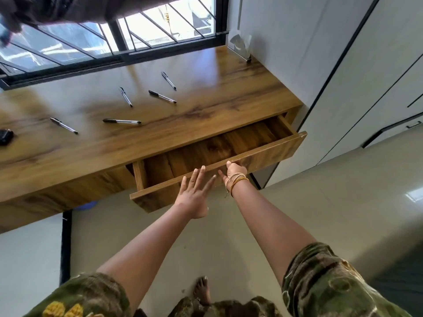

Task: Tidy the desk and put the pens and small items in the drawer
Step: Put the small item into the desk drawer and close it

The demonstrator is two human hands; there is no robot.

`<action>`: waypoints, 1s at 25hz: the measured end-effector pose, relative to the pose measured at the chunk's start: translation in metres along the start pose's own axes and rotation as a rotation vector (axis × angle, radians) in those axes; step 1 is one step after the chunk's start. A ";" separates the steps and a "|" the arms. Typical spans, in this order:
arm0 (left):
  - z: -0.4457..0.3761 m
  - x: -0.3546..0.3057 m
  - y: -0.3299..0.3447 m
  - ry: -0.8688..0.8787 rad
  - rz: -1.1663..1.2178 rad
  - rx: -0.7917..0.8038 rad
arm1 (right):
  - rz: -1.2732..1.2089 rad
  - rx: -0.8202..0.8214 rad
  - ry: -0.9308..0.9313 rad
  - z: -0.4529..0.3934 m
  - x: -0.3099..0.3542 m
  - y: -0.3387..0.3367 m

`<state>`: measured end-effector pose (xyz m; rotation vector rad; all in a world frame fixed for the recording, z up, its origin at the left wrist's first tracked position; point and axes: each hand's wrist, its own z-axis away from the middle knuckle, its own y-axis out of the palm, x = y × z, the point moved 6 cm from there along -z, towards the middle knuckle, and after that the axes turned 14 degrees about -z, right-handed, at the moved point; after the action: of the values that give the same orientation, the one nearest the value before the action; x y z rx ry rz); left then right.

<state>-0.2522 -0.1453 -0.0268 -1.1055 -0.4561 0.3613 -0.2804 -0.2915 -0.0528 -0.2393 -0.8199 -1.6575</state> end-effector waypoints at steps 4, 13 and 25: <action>-0.025 0.048 -0.027 -0.121 0.020 -0.224 | 0.021 0.019 -0.015 -0.018 -0.005 0.036; -0.093 0.106 -0.050 -0.228 0.068 -0.313 | 0.047 0.005 0.019 -0.047 0.008 0.102; -0.097 0.113 -0.058 -0.203 0.029 -0.544 | 0.350 0.085 0.054 -0.062 0.027 0.123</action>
<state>-0.1021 -0.1870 0.0091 -1.6120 -0.7466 0.3875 -0.1568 -0.3566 -0.0353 -0.2616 -0.7583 -1.2933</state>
